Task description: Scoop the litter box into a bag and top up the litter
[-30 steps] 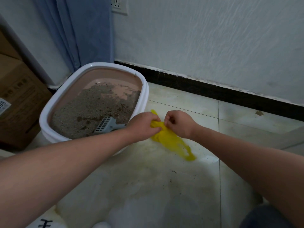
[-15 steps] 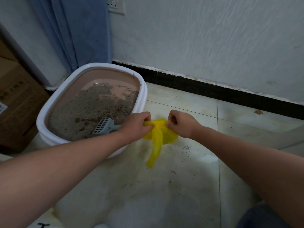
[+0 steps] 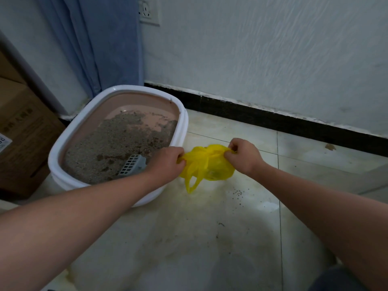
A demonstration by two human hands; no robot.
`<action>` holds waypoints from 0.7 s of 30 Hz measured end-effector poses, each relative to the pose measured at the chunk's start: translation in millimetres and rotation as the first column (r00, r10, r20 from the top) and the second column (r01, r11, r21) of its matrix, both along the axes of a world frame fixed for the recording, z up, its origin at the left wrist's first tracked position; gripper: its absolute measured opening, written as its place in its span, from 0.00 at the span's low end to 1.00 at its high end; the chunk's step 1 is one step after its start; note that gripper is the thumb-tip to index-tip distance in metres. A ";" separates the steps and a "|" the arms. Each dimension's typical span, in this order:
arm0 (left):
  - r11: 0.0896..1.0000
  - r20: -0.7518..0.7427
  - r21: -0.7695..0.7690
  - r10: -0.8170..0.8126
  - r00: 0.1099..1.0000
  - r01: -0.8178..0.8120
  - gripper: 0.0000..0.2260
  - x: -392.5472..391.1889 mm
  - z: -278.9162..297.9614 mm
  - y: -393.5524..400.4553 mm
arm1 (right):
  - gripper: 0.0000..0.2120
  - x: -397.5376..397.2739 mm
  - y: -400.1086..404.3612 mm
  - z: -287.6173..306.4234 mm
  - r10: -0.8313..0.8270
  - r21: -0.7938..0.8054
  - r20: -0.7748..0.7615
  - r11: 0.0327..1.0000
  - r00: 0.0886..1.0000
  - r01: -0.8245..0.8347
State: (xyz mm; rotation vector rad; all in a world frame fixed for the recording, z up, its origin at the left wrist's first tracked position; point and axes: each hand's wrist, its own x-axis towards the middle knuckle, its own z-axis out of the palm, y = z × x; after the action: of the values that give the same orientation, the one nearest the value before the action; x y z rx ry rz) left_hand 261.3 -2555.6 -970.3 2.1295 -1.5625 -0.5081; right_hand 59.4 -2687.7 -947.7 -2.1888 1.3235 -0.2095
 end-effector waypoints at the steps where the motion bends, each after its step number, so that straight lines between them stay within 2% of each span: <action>1: 1.000 0.008 -0.003 -0.023 1.000 0.023 0.03 -2.7 1.8 -0.2 | 0.04 1.6 2.6 1.0 0.030 0.025 0.043 0.999 0.999 -0.031; 3: 0.997 0.020 -0.013 -0.070 0.997 0.070 0.14 -11.0 6.5 -0.9 | 0.11 5.9 8.7 4.6 0.090 0.064 0.097 0.993 0.991 -0.096; 4: 0.995 0.049 -0.036 -0.094 0.994 0.095 0.15 -15.1 9.1 -2.2 | 0.13 8.4 11.1 6.7 0.111 0.072 0.106 0.990 0.988 -0.119; 5: 0.991 0.092 -0.052 -0.121 0.988 0.126 0.13 -20.2 13.1 -3.0 | 0.14 10.6 13.6 9.1 0.126 0.071 0.108 0.988 0.986 -0.134; 8: 0.984 0.207 -0.049 -0.157 0.966 0.170 0.08 -28.1 19.2 -6.1 | 0.03 13.0 17.9 11.7 0.197 -0.011 0.078 0.980 0.977 -0.197; 9: 0.985 0.211 -0.041 -0.158 0.965 0.170 0.07 -28.2 20.4 -6.0 | 0.03 11.9 17.9 11.5 0.218 -0.043 0.046 0.975 0.975 -0.216; 11: 0.990 0.176 -0.024 -0.133 0.975 0.139 0.08 -22.8 18.7 -5.0 | 0.07 6.6 13.8 10.2 0.194 -0.066 -0.029 0.979 0.981 -0.195; 16: 1.000 0.025 -0.001 -0.003 1.000 0.003 0.18 0.5 7.3 -5.1 | 0.15 -11.4 -1.2 4.5 -0.050 0.047 -0.092 0.997 0.995 0.054; 17: 1.000 0.014 -0.002 0.006 1.000 -0.006 0.16 0.9 6.9 -5.4 | 0.15 -11.9 -2.1 4.2 -0.064 0.094 -0.083 0.993 0.994 0.072; 20: 0.999 -0.048 -0.038 -0.036 0.998 0.034 0.01 -5.4 8.6 -5.5 | 0.15 -4.8 1.2 8.4 -0.020 0.206 0.000 0.978 1.000 0.020; 21: 0.997 -0.071 -0.058 -0.054 0.996 0.049 0.05 -10.4 10.8 -5.9 | 0.13 -0.9 4.0 10.6 0.021 0.198 0.020 0.980 1.000 -0.024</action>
State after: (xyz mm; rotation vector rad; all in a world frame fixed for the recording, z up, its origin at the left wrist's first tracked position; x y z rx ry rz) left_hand 250.8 -2561.4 -959.5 2.0112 -1.5765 -0.5456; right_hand 58.4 -2683.7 -937.2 -2.0283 1.2528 -0.0840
